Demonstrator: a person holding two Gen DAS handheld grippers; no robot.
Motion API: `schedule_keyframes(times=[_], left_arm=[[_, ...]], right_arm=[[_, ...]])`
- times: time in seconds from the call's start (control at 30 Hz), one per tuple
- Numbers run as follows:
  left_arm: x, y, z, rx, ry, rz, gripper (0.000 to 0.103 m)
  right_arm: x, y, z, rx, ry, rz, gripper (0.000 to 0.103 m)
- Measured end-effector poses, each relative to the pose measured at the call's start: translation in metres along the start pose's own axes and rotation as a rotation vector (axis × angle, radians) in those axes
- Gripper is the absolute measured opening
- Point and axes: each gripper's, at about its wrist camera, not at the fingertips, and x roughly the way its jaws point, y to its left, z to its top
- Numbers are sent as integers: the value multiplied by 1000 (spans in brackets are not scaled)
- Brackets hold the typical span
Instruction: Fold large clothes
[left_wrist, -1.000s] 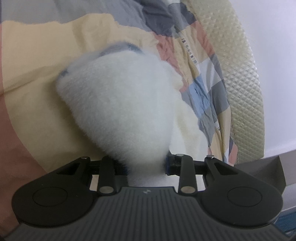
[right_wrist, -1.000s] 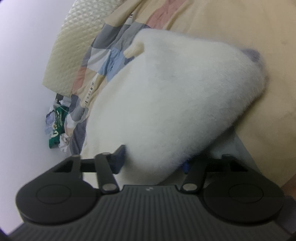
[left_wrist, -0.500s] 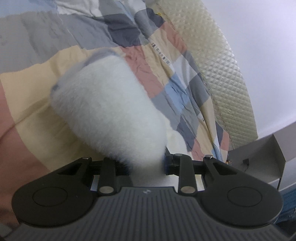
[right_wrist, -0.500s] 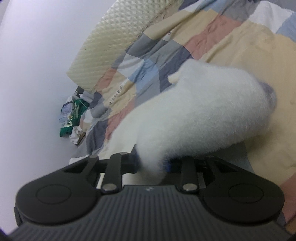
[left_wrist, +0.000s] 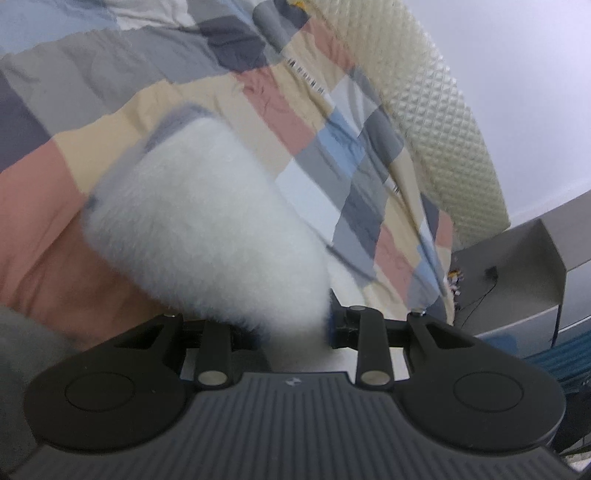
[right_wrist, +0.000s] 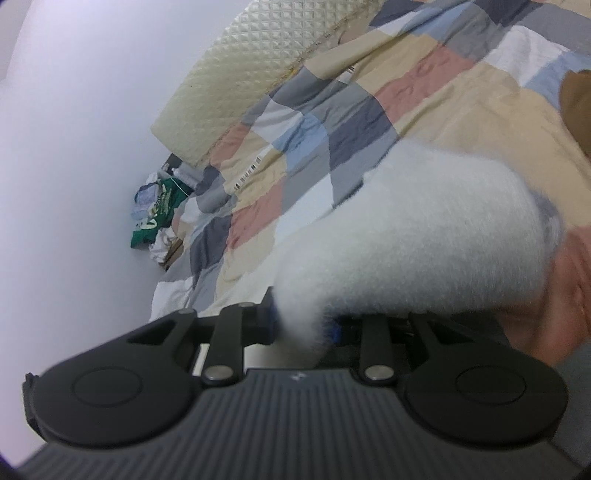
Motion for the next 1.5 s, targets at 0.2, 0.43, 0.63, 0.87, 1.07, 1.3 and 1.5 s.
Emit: schedule_keyframes(times=[0.2, 0.43, 0.63, 0.87, 1.07, 1.3, 1.5], left_arm=[[10, 13, -4, -30, 33, -7, 46], [10, 10, 7, -23, -2, -103, 51], [27, -11, 32, -1, -34, -136, 51], [76, -37, 72, 52, -59, -125, 51], [142, -31, 105, 46, -1, -129, 53], [208, -17, 127, 98, 9, -83, 53], [245, 1, 138, 96, 13, -90, 53]], right_arm=[[6, -5, -5, -9, 35, -20, 38], [-5, -5, 7, -7, 12, 53, 41], [13, -1, 34, -5, 0, 77, 41], [53, 5, 74, -12, 5, 76, 41], [105, -12, 104, 18, 54, 34, 41], [167, -45, 119, 72, 104, 32, 41], [207, -73, 126, 126, 142, 67, 41]])
